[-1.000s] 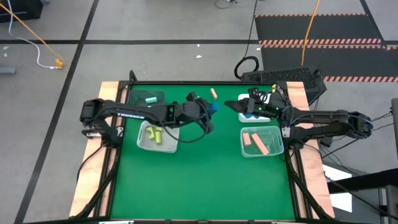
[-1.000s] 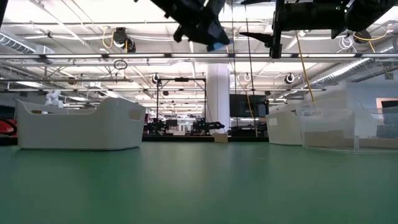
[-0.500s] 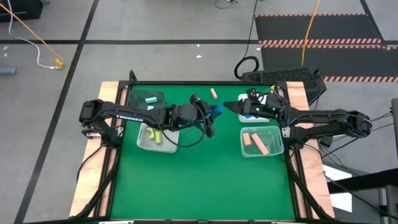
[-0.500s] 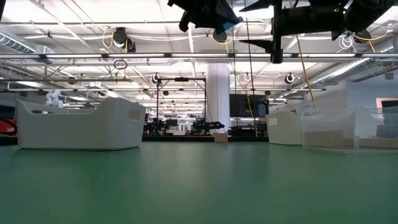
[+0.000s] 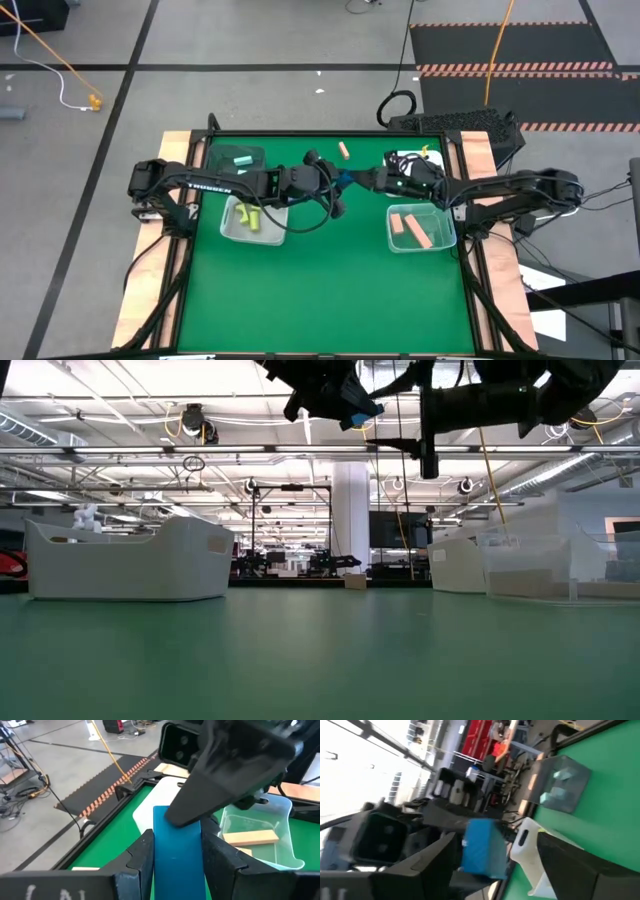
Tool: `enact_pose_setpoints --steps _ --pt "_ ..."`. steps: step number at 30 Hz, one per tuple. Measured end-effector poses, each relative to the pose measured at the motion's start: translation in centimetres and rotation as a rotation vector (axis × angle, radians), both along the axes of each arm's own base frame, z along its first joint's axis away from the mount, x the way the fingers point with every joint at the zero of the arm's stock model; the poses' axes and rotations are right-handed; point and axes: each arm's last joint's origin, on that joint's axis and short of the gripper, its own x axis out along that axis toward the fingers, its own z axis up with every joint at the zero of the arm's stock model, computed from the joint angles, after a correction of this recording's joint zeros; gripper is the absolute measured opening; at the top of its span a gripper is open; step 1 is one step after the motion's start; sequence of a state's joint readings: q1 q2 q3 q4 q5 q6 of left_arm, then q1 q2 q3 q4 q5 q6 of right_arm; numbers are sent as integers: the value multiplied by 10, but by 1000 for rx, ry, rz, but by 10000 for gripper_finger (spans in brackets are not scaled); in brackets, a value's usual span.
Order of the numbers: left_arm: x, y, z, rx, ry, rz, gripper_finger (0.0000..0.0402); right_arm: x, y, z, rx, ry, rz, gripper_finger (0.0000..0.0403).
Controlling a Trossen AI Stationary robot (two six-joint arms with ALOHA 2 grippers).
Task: Sort & place blocks by color
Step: Put the blue block into the white bin
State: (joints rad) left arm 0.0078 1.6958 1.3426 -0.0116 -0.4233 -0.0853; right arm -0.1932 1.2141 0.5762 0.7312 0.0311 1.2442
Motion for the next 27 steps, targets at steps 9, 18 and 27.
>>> enact_pose_setpoints --steps 9,18,27 --pt "-1 4 -2 5 20 0 128 8 -1 -7 -1 -14 -13 158" --pt "-1 6 -4 15 42 7 145 9 -1 -8 0 -17 -16 36" --pt "-1 7 -2 0 15 52 241 -4 -18 0 -48 10 -5 36"
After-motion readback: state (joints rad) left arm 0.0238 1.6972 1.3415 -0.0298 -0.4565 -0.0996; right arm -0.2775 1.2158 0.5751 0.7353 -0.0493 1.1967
